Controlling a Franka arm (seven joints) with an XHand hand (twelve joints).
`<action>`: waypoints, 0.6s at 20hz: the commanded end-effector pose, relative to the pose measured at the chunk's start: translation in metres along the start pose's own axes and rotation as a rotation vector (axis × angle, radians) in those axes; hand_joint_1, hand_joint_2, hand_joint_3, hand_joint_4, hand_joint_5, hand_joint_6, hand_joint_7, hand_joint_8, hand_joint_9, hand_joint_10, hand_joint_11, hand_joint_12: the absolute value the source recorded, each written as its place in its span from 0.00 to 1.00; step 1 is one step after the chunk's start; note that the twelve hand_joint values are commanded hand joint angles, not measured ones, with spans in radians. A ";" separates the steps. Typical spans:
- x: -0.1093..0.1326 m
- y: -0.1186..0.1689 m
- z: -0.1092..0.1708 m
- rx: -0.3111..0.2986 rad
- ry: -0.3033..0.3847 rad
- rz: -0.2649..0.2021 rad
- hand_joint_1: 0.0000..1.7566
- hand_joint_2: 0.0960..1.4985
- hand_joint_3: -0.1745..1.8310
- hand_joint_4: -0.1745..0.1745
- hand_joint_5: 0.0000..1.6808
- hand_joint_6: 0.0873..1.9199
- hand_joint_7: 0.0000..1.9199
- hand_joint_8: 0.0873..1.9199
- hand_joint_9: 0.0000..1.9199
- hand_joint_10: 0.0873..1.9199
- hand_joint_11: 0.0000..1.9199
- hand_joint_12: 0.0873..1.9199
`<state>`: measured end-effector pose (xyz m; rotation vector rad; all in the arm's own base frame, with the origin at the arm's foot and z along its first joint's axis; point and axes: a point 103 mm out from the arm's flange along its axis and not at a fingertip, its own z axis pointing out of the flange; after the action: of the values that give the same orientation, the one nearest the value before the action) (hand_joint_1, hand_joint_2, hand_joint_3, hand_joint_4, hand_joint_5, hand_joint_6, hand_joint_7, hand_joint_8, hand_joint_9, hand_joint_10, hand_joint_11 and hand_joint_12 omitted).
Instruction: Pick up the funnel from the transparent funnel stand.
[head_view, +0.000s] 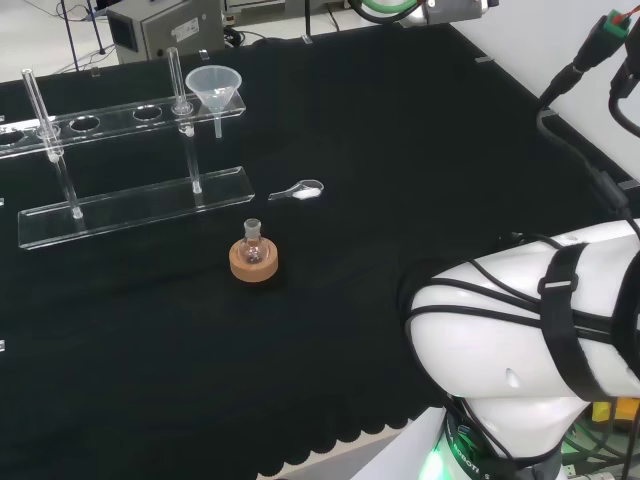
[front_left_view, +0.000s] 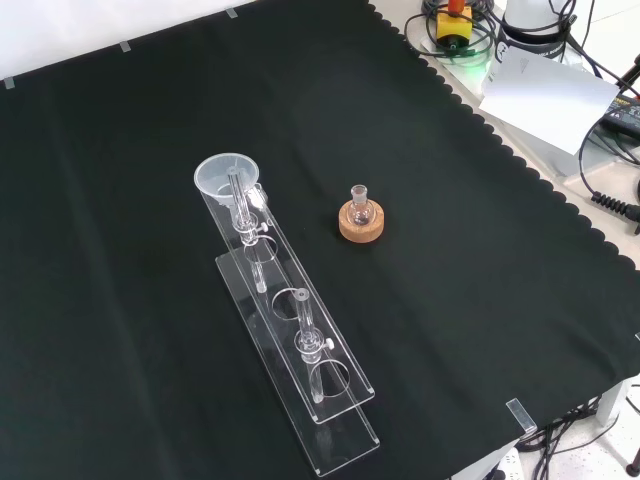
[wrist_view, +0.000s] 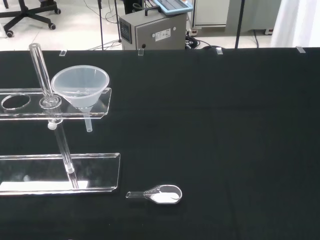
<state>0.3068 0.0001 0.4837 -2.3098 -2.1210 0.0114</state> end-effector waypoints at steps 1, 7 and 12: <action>-0.004 0.000 0.000 -0.008 0.000 -0.002 0.00 0.74 0.35 0.51 0.11 0.08 0.01 0.19 0.07 0.29 0.00 0.61; -0.027 0.004 0.001 0.005 0.007 0.012 0.00 0.79 0.28 0.51 0.15 0.00 0.00 0.20 0.07 0.28 0.00 0.62; -0.031 0.013 0.006 0.016 0.011 0.036 0.00 0.79 0.28 0.51 0.16 0.00 0.00 0.20 0.07 0.28 0.00 0.62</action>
<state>0.3108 -0.0259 0.4804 -2.3169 -2.0913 0.0099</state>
